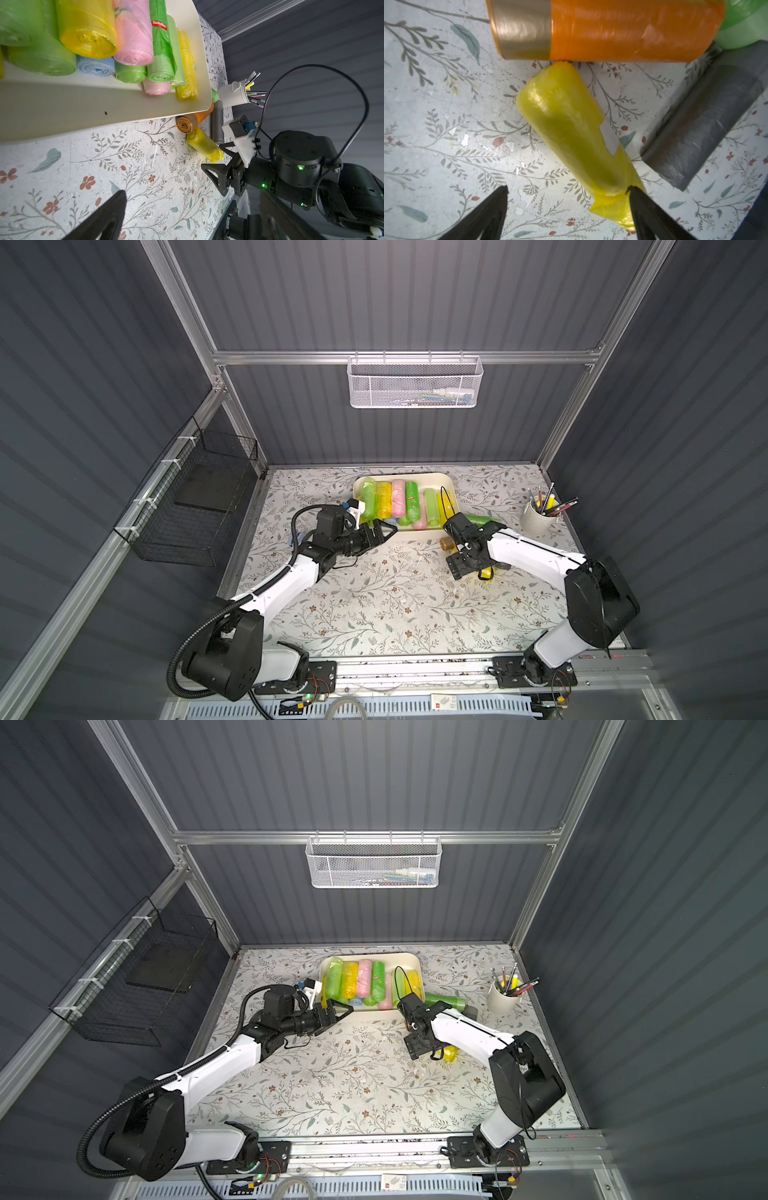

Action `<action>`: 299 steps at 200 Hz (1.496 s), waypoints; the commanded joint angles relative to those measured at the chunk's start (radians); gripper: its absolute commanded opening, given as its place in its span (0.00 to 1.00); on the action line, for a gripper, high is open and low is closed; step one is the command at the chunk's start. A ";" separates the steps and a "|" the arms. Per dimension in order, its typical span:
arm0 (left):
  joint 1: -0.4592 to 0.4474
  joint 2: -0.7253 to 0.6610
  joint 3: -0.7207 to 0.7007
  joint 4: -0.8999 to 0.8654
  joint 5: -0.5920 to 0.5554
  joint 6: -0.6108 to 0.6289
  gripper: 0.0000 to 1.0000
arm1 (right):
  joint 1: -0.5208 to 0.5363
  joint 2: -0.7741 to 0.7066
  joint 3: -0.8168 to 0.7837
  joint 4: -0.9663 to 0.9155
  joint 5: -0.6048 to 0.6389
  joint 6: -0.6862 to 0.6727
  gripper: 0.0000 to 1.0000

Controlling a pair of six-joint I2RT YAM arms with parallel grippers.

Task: Put the roll of trash bags into the storage box
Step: Pick up the roll of trash bags from the center of the board.

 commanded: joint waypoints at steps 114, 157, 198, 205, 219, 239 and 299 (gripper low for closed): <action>-0.003 0.016 0.032 0.007 0.026 0.009 1.00 | -0.063 0.106 0.047 0.055 0.009 -0.060 0.87; -0.004 0.013 0.028 0.002 0.026 0.012 1.00 | -0.079 0.141 0.043 0.076 0.002 -0.065 0.84; -0.003 0.013 0.028 0.001 0.026 0.012 1.00 | -0.087 0.175 0.039 0.085 -0.008 -0.062 0.78; -0.004 0.015 0.027 0.000 0.026 0.012 1.00 | -0.087 0.177 0.036 0.087 -0.010 -0.057 0.77; -0.003 0.016 0.026 0.000 0.025 0.014 1.00 | -0.087 0.175 0.039 0.086 -0.017 -0.056 0.71; -0.004 0.018 0.027 0.000 0.025 0.015 1.00 | -0.086 0.158 0.033 0.089 -0.017 -0.044 0.64; -0.003 0.027 0.025 0.005 0.030 0.016 1.00 | -0.087 0.066 0.011 0.116 -0.045 -0.007 0.53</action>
